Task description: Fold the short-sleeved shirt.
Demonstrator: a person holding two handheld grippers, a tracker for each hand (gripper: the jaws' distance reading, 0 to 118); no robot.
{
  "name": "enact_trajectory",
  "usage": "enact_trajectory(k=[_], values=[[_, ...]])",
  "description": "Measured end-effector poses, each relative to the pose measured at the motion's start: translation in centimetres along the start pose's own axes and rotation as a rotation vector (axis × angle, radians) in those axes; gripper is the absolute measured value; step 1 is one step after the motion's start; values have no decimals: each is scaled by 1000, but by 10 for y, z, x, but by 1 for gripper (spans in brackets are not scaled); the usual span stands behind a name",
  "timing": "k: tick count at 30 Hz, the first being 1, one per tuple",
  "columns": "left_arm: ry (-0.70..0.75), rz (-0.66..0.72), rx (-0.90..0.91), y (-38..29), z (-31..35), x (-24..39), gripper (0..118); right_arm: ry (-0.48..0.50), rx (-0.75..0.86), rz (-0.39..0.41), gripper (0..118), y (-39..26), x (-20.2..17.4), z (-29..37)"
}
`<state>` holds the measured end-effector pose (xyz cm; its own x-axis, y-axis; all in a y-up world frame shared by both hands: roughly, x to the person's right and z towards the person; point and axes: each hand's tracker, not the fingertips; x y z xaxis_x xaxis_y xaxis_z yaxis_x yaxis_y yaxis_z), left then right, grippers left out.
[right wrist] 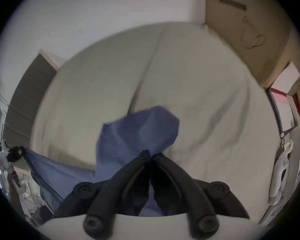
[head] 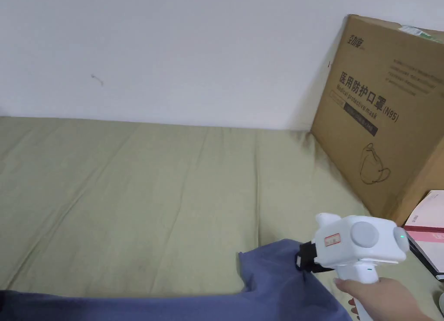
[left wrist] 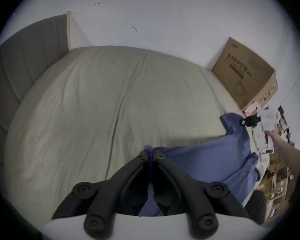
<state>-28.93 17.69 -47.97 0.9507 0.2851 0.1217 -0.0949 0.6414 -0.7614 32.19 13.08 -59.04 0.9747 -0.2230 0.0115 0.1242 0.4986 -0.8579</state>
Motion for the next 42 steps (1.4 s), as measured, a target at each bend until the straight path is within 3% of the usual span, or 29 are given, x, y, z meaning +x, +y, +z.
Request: enact_trajectory(k=[2,7,10,15,24,25,27,31,32,33,34,35,36,38,42], values=[[-22,23,36,6,5,-2,2,49,89,-55,1,7,5,29],[-18,-22,150,22,27,5,2,32,291,-86,1,10,10,98],[-44,-42,142,26,40,12,2,85,306,-146,1,-8,9,135],[-42,-142,52,10,50,17,2,62,237,-109,1,-75,7,161],[-35,-95,-208,-79,43,-9,3,-45,-115,-133,3,-213,36,120],[-28,-99,-251,-89,37,-10,3,-95,-184,-139,5,-219,35,109],[37,-160,-332,-104,25,-7,3,-101,-247,-159,14,-227,38,94],[93,-221,-398,-114,14,2,4,-170,-257,1,23,-220,22,93],[93,-221,-377,-112,18,5,8,-185,-243,34,34,-216,19,97],[95,-229,-340,-108,20,3,23,-188,-222,54,58,-212,15,104],[114,-230,-294,-103,26,3,62,-188,-203,53,92,-210,10,115],[113,-216,-248,-98,34,5,86,-189,-164,51,105,-205,7,124],[97,-190,-187,-90,47,7,92,-165,-104,46,107,-200,3,138],[26,-106,-83,-74,75,16,92,-103,22,23,107,-192,-8,168],[-85,-8,251,-58,132,51,93,15,436,36,107,-187,-44,234]])
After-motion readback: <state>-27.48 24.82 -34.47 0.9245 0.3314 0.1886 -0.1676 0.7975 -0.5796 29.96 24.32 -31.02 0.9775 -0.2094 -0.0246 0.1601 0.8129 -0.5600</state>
